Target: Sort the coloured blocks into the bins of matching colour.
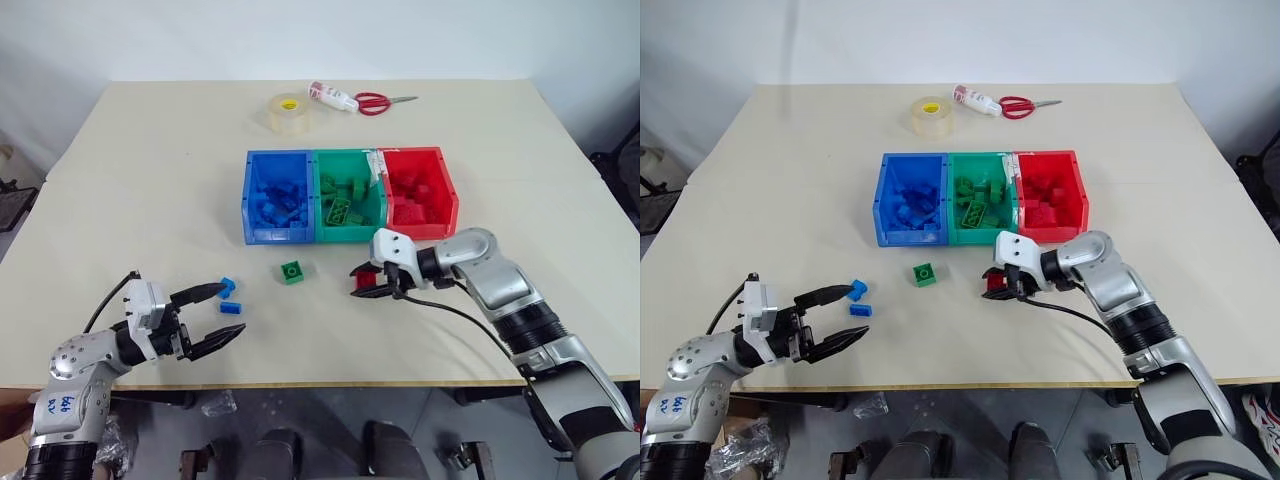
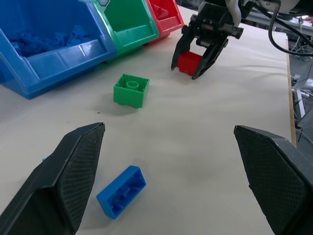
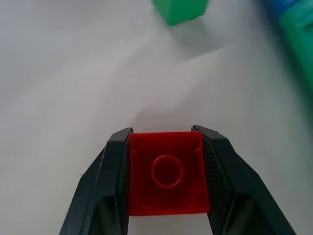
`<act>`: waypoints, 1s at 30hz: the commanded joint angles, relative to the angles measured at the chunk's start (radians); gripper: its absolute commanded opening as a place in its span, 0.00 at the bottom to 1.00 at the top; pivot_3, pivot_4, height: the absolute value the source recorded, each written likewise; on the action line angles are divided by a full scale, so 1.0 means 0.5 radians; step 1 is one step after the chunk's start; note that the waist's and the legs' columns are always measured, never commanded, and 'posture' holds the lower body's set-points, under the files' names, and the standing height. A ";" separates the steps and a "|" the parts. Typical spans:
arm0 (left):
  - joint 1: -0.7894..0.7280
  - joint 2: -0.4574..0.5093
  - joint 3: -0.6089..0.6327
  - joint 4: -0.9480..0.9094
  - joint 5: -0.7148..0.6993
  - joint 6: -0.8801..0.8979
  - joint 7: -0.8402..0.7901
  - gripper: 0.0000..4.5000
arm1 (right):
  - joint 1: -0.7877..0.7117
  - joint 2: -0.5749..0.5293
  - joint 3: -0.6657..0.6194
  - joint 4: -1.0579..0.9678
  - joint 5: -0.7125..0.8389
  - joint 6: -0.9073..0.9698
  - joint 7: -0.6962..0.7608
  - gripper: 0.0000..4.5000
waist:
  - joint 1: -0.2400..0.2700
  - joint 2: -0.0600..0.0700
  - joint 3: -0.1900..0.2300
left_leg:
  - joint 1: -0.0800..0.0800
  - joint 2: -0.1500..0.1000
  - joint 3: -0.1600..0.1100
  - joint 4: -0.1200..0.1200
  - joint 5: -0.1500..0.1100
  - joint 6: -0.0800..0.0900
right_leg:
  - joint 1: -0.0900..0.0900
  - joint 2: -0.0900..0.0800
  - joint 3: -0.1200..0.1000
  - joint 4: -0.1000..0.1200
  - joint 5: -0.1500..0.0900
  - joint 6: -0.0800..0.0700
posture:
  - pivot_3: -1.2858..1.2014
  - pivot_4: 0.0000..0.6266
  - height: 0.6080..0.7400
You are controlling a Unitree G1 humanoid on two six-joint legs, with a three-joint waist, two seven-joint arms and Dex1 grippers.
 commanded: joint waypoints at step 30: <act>-0.272 0.022 -0.063 0.223 0.025 -0.060 -0.094 1.00 | -0.652 -0.106 -0.483 0.885 -0.092 -0.492 -0.271 1.00 | -0.069 0.000 0.000 | 0.000 0.004 0.002 -0.007 0.000 -0.001 | -0.005 0.004 -0.001 0.000 0.000 -0.001 | 0.52 0.24 1.00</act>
